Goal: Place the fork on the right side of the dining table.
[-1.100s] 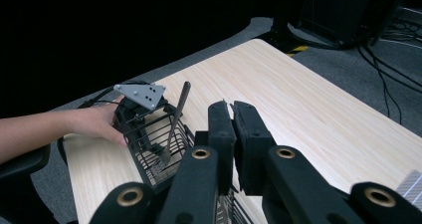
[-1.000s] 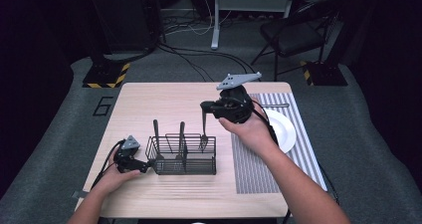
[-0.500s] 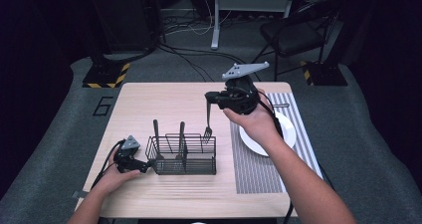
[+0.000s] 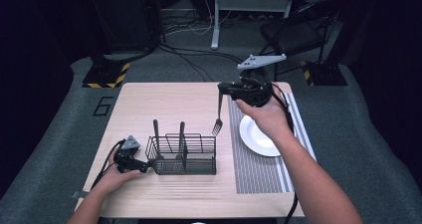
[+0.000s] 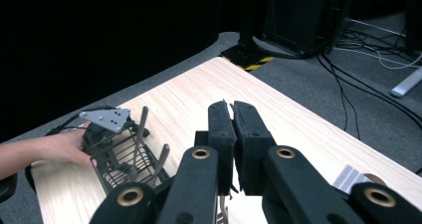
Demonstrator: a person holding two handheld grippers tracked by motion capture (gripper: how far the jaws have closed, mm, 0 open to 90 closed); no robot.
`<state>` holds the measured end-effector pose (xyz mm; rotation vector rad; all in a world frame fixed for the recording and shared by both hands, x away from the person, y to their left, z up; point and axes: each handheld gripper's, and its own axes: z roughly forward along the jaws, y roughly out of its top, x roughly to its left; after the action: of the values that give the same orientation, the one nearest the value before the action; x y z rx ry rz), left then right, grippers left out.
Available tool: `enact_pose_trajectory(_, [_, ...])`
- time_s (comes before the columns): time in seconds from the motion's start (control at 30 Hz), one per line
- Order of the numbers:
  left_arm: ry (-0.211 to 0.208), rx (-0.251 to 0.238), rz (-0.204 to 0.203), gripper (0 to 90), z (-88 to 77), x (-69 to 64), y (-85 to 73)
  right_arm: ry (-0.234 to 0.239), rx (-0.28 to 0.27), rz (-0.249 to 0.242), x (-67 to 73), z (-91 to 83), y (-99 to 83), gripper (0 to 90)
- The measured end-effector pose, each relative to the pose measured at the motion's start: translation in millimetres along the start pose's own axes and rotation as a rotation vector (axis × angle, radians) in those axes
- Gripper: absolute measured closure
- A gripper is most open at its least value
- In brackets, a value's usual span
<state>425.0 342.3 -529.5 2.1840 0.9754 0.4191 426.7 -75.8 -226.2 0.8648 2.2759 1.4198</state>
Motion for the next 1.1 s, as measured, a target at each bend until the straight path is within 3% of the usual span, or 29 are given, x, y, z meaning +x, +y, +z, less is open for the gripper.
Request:
enact_pose_trajectory(0.6, [0.000, 0.000, -0.001, 0.2, 0.0, -0.1, 0.0, -0.076, 0.003, 0.028, -15.2, -8.7, -38.2, 87.0])
enact_pose_trajectory(0.8, [0.000, 0.000, -0.001, 0.2, 0.0, -0.1, 0.0, -0.106, -0.010, 0.053, -18.8, -9.0, -64.9, 87.1])
enact_pose_trajectory(1.1, [0.003, -0.006, -0.002, 0.2, 0.5, -0.3, -0.3, -0.121, -0.015, 0.095, -24.8, -11.2, -88.2, 87.3])
